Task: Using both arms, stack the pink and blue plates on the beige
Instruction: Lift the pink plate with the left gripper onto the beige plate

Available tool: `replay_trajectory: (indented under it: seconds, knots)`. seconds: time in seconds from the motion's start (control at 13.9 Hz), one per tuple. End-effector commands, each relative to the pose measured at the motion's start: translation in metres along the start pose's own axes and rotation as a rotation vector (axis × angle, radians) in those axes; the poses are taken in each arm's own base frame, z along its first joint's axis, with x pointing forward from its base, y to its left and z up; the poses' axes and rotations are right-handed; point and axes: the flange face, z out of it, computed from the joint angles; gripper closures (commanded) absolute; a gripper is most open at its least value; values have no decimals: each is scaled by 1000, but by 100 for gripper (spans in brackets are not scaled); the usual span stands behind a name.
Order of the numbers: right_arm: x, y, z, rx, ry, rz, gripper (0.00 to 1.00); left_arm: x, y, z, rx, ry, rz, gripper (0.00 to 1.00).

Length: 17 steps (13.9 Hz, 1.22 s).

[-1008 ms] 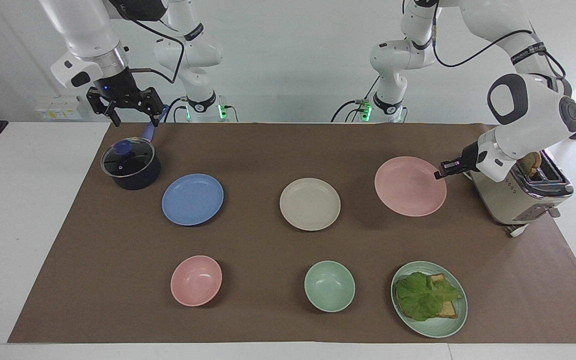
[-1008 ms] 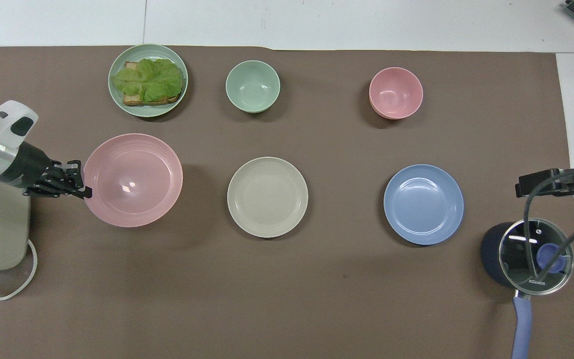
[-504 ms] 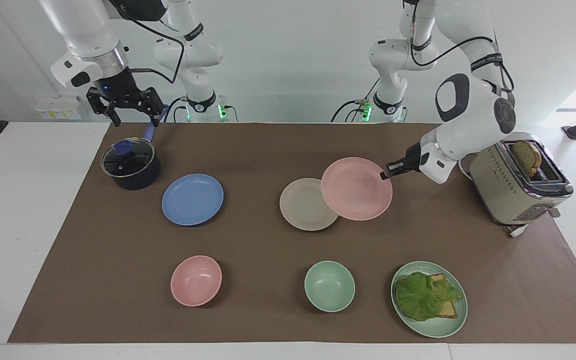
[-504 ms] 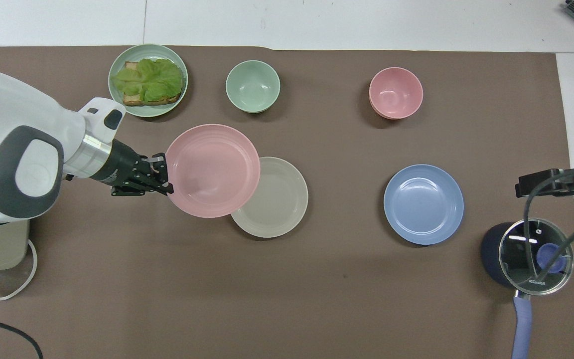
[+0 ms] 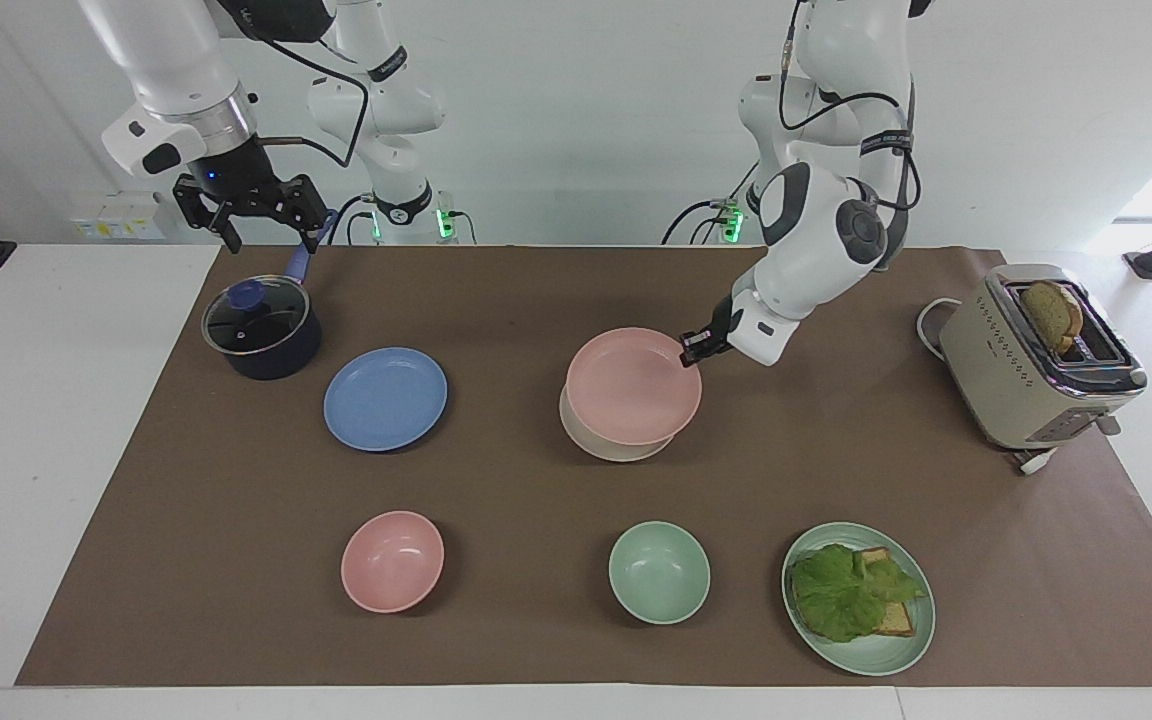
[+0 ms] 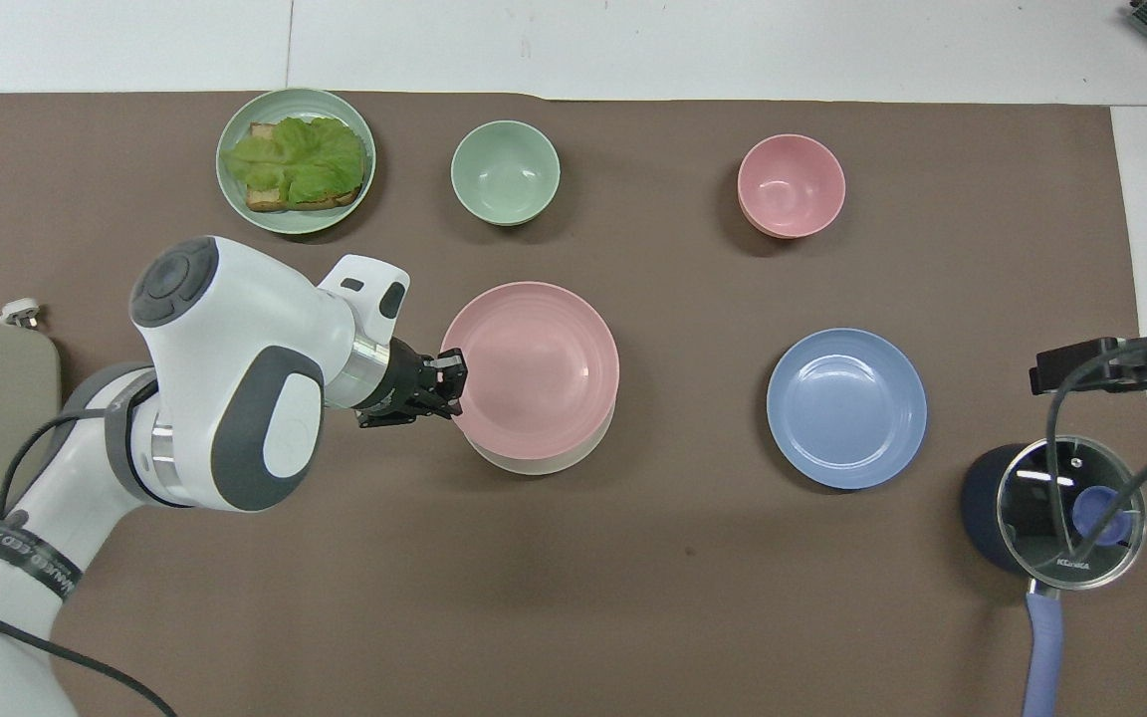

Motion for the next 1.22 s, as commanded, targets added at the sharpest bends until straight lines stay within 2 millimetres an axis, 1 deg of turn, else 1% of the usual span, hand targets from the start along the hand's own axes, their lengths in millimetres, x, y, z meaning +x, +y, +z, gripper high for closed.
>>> replay_trajectory:
  seconds: [0.0,0.29,0.5,0.79,0.86,0.94,1.01,1.08,1.15]
  knots:
    - [-7,1,2,23,10,7,0,-12,2,23,-32,31,-31,100]
    - [-9,1,1,23,13,7,0,-12,-6,46,-18,43,-49,100]
    - [-9,2,1,22,13,9,0,-9,-12,48,-14,42,-55,100]
    - [-9,2,1,24,13,10,0,-8,-15,48,-15,44,-57,100]
    - [-9,2,1,24,11,10,0,-7,-15,47,-16,44,-56,96]
    - [-9,2,2,24,10,10,0,-6,-16,46,-16,43,-59,54]
    - [-9,2,2,22,11,9,0,-5,-16,46,-16,44,-62,18]
    - [-9,2,2,24,11,10,0,-4,-17,45,-18,46,-69,0]
    - [-9,3,2,22,11,10,0,-4,-16,44,-18,44,-77,0]
